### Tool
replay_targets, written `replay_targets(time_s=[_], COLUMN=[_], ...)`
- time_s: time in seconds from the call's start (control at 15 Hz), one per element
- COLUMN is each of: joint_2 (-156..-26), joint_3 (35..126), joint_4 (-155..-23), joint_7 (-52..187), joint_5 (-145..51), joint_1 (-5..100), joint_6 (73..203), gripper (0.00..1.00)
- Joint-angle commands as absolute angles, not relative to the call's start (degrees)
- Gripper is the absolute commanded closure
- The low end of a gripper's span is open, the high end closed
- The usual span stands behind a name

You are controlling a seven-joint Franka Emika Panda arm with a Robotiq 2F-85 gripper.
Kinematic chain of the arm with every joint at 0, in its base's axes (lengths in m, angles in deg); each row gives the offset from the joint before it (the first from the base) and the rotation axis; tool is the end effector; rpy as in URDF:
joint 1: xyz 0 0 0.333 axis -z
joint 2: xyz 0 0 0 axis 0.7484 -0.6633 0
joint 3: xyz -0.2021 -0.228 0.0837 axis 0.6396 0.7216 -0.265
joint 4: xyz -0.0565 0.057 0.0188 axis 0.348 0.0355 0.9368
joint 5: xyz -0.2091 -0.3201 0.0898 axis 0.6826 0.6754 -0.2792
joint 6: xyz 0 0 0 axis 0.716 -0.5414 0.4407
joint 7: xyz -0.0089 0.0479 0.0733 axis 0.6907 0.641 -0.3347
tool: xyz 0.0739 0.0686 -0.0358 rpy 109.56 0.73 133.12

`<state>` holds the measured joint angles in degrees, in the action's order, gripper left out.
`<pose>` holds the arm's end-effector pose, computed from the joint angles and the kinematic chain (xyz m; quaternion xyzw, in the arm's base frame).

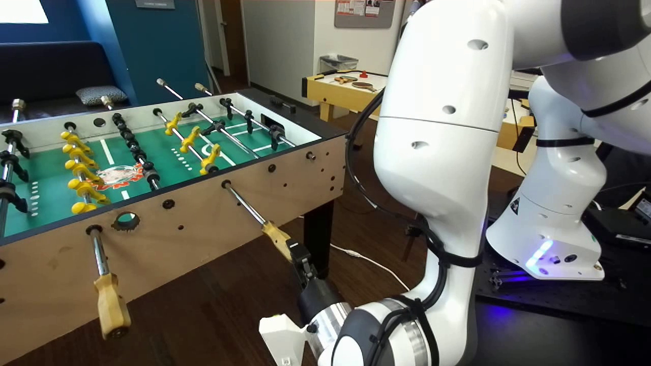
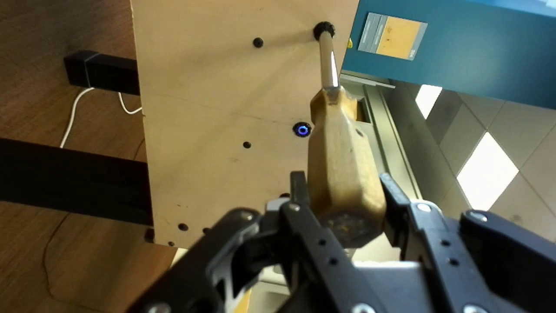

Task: Turn the rod on the right side of the foosball table

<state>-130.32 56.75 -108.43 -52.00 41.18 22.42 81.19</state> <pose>0.4146 0.2696 0.0154 -0.2893 0.6687 -0.6698 0.1436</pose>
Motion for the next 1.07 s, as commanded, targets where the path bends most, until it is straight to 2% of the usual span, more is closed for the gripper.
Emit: replay_targets(time_s=[0.0,0.87,0.93,1.0], joint_2=[-129.32,-130.31,-129.07,-128.57], joint_3=[56.43,56.84,60.25,60.75], joint_4=[-108.93,-110.47,-117.87,-119.01], joint_7=[-62.78,-93.29,-86.77,-87.02], joint_5=[39.65,44.94,41.33,41.76], joint_1=[22.33,22.45,19.46,19.14], joint_6=[79.43,78.23,80.44,81.31], gripper=[0.84,0.84,0.84,0.84])
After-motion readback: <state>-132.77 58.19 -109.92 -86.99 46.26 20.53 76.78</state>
